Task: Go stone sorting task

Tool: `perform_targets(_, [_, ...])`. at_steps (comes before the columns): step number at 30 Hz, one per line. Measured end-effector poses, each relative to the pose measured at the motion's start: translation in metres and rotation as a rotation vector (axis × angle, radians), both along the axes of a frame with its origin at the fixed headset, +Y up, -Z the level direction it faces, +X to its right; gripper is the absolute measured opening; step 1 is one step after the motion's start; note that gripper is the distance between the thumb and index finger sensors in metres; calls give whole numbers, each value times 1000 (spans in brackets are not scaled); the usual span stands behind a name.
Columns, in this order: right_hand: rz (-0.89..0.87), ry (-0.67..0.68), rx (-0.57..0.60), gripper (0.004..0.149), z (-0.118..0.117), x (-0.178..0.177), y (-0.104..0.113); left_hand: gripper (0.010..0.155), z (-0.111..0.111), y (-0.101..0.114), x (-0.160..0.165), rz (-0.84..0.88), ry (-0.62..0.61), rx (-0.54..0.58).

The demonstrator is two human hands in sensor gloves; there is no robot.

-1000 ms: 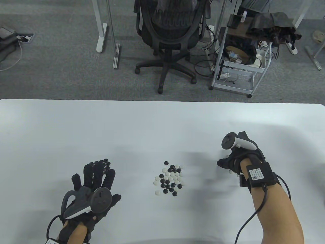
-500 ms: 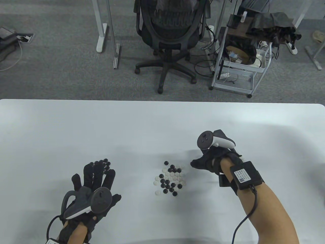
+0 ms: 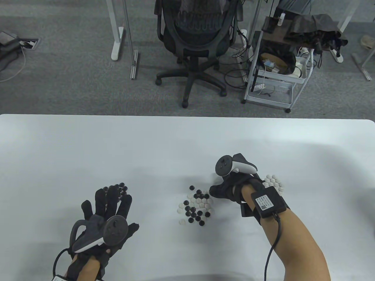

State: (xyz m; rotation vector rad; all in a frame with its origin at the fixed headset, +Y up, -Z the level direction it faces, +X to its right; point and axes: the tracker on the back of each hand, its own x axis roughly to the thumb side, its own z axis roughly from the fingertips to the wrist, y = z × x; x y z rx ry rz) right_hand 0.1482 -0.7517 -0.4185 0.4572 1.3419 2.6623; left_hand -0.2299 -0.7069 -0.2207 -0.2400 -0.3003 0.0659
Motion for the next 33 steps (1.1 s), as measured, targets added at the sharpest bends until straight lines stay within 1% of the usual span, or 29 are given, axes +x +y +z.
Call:
perform_targets(4, [50,-69,-10,59,-2,34,4,79,0,0,-1,3,0,5])
perform_targets(8, [92,-122,-9,58,1,67,6,79,0,0,-1,2,0,2])
perform_targets(12, [111,-155,-4,58,5,88,6,79,0,0,0,-2,-4,1])
perform_targets(18, [128,-185,5,59,7,105,7,78,-1,-2,0,-9,-1,-10])
perform_targets(23, [149,-214,5,59,7,114,8,78,-1,-1,-1,0,3,-4])
perform_targets(26, [156,-218,7,60,7,112,11,79,-1,-1,-1,-1,1,-5])
perform_targets(29, [116,-200,22,60,6,100,18,79,-1,-1,0,-2,-1,-6])
perform_targets(31, [96,-173,29,60,6,87,24,79,-1,-1,0,-3,-1,-7])
perform_targets(33, [37,-139,20,60,6,68,29,79,-1,-1,0,-3,-1,-8])
